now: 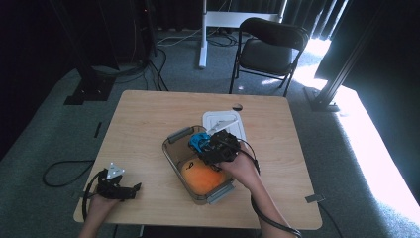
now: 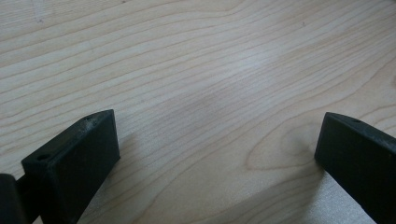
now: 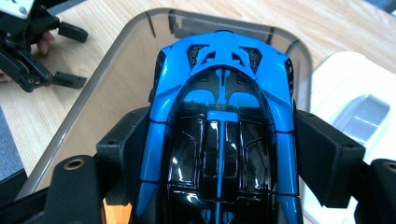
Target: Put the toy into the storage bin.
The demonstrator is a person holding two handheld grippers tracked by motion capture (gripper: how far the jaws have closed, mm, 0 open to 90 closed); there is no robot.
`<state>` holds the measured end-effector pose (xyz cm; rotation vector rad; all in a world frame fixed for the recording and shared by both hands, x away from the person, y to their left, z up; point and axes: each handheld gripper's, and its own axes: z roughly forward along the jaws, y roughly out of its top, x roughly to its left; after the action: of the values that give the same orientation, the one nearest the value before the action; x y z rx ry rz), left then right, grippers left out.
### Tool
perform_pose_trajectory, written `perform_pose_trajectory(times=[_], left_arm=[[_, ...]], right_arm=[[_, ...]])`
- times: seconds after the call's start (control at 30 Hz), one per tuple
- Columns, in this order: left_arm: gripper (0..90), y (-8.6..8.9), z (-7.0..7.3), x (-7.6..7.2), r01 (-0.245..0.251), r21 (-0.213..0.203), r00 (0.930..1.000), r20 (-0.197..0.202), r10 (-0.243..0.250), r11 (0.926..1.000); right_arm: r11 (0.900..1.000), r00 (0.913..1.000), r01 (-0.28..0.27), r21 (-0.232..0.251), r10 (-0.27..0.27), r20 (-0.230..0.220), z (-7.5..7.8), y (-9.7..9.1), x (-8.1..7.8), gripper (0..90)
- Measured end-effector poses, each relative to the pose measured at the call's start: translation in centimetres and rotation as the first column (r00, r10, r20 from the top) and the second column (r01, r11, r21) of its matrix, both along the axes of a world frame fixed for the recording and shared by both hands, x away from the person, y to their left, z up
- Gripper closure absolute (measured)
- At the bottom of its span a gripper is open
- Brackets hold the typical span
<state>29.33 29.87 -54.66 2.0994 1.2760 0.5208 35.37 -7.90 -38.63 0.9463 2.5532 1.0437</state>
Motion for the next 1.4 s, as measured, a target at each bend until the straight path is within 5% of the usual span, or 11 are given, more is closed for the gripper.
perform_pose_trajectory(times=[0.6,1.0,1.4], left_arm=[[0.2,0.0,0.0,0.0,0.001,0.000,1.0000,0.001,-0.001,1.0000],[0.2,0.0,0.0,0.0,0.002,0.000,1.0000,0.001,-0.002,1.0000],[0.1,0.0,0.0,0.0,0.003,0.000,1.0000,0.001,-0.003,1.0000]], right_arm=[[0.9991,0.9966,0.005,-0.043,-0.009,-0.082,-3.0,1.4,1.0,24.7],[0.9977,0.9935,-0.004,-0.067,-0.004,-0.114,-3.3,1.8,1.3,23.9],[0.9998,0.9959,0.017,0.012,-0.016,-0.089,-2.2,0.6,1.1,20.7]])
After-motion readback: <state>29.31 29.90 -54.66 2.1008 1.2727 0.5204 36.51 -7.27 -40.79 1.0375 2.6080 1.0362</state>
